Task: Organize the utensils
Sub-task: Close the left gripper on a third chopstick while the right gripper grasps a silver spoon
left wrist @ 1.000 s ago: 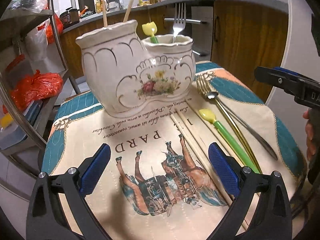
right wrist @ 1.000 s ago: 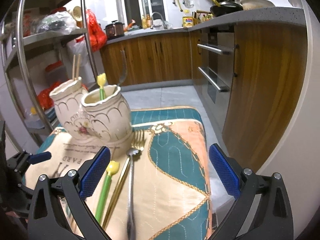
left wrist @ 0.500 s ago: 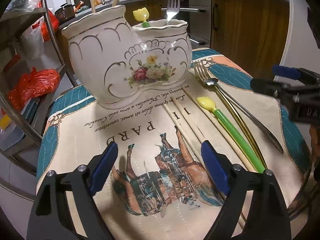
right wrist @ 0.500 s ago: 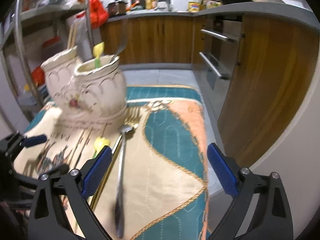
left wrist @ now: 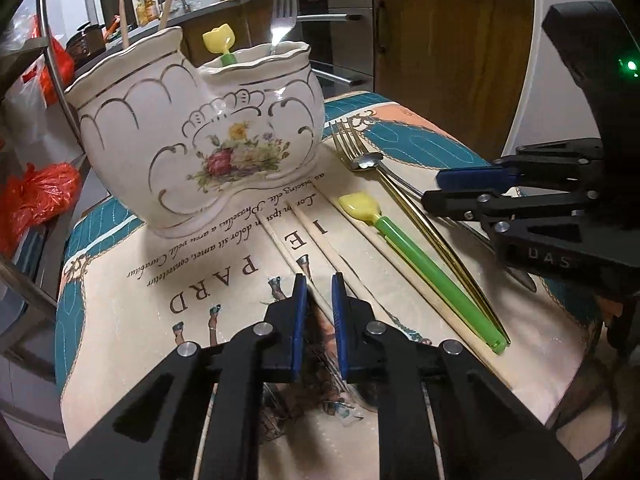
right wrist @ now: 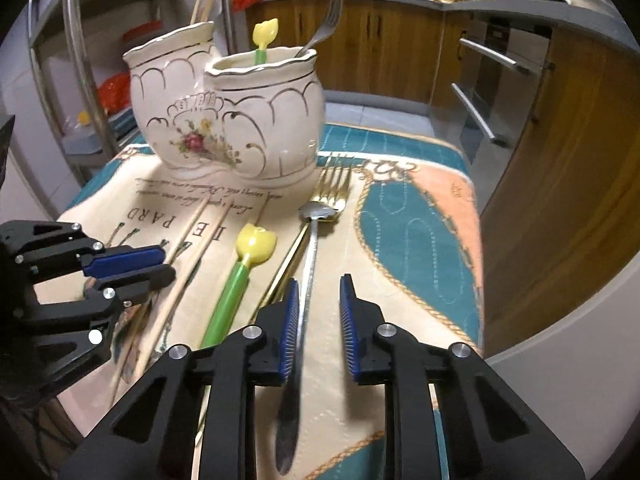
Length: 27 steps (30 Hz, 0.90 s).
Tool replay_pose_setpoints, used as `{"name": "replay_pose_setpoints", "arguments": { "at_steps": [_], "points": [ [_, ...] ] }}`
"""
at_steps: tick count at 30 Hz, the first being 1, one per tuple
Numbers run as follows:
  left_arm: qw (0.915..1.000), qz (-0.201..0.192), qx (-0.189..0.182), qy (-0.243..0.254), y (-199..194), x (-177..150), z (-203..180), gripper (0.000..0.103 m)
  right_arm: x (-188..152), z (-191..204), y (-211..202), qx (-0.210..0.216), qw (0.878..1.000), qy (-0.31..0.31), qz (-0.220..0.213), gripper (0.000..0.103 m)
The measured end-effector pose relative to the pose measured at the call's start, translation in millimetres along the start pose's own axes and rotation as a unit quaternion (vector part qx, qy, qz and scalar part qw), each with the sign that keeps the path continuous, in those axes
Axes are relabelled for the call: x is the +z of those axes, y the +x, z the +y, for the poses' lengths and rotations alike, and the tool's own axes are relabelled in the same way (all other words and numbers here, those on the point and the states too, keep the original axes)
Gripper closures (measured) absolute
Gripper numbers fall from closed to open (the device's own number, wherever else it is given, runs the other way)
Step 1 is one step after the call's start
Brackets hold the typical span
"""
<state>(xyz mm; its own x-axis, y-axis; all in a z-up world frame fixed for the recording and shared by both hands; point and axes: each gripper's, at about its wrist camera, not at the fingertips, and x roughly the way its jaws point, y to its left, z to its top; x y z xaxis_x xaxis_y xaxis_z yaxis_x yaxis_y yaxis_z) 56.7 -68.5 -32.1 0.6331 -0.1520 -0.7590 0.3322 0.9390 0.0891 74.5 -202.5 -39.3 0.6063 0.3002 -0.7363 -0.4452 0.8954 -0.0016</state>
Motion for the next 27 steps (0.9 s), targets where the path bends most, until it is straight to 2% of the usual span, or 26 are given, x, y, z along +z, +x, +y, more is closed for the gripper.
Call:
{"name": "replay_pose_setpoints", "arguments": {
  "at_steps": [3,5,6,8,15,27],
  "points": [
    [0.9999,0.003,-0.01,-0.002,1.6,2.4,3.9,0.091,2.9,0.1,7.0,0.007,1.0,0.002,0.001,0.082],
    [0.9998,0.005,-0.016,-0.004,4.3,4.6,5.7,0.092,5.9,-3.1,10.8,0.012,1.0,0.007,-0.001,0.088],
    [0.9998,0.006,-0.019,-0.005,4.4,4.9,7.0,0.092,7.3,-4.8,11.9,0.017,1.0,0.01,-0.002,0.096],
    [0.9997,0.006,-0.024,-0.003,3.7,5.0,9.8,0.096,9.3,-8.5,11.3,0.024,0.999,0.021,-0.002,0.099],
    [0.9993,0.01,-0.036,0.004,-5.1,4.8,23.7,0.099,9.8,-12.7,2.5,0.008,1.0,0.022,-0.017,0.099],
    [0.9983,0.035,-0.045,0.012,-12.2,-9.8,27.9,0.097,10.4,-15.1,13.6,0.005,1.0,0.031,0.003,0.099]
  ]
}}
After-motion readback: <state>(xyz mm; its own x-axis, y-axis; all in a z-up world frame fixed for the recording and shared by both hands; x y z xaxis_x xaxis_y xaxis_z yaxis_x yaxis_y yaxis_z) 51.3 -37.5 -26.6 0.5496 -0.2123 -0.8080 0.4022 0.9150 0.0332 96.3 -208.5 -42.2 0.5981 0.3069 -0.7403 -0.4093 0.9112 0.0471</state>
